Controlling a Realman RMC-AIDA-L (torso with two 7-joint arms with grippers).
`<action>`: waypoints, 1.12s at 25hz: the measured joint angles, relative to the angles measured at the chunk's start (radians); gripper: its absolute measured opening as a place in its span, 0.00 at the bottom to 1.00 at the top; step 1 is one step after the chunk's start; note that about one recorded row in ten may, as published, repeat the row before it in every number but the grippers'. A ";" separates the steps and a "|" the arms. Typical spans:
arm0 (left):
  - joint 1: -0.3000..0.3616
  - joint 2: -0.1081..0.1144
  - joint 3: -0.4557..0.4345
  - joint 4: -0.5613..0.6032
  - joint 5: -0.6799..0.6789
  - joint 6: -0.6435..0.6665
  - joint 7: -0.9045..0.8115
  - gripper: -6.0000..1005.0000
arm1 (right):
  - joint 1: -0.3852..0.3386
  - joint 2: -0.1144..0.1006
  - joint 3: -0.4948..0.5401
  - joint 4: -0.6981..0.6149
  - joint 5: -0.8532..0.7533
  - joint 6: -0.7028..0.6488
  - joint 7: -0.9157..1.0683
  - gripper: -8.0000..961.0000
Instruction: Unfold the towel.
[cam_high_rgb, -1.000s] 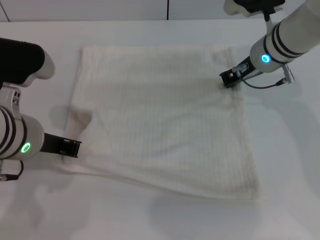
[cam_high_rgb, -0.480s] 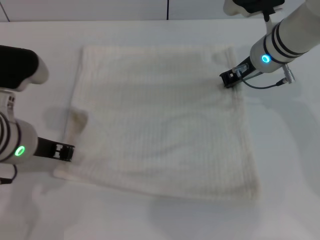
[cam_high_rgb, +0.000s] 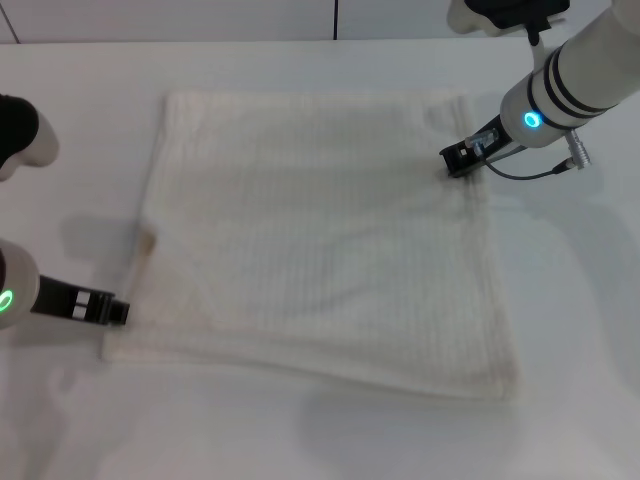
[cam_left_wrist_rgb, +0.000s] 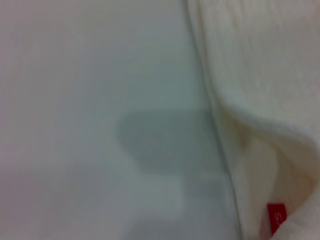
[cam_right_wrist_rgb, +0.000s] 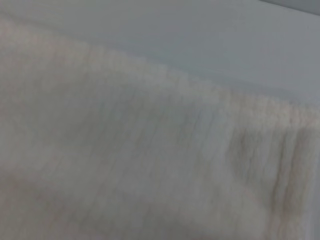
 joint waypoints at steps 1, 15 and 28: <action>0.003 0.000 0.001 -0.002 0.000 -0.009 0.000 0.64 | 0.000 0.000 0.000 0.000 0.000 -0.001 0.000 0.01; 0.025 0.000 0.030 -0.093 0.001 -0.084 0.002 0.64 | -0.003 0.000 0.000 -0.003 0.000 -0.006 0.000 0.01; -0.026 -0.010 -0.082 -0.133 0.000 0.049 0.174 0.64 | -0.025 0.005 -0.009 -0.065 0.000 -0.004 -0.001 0.01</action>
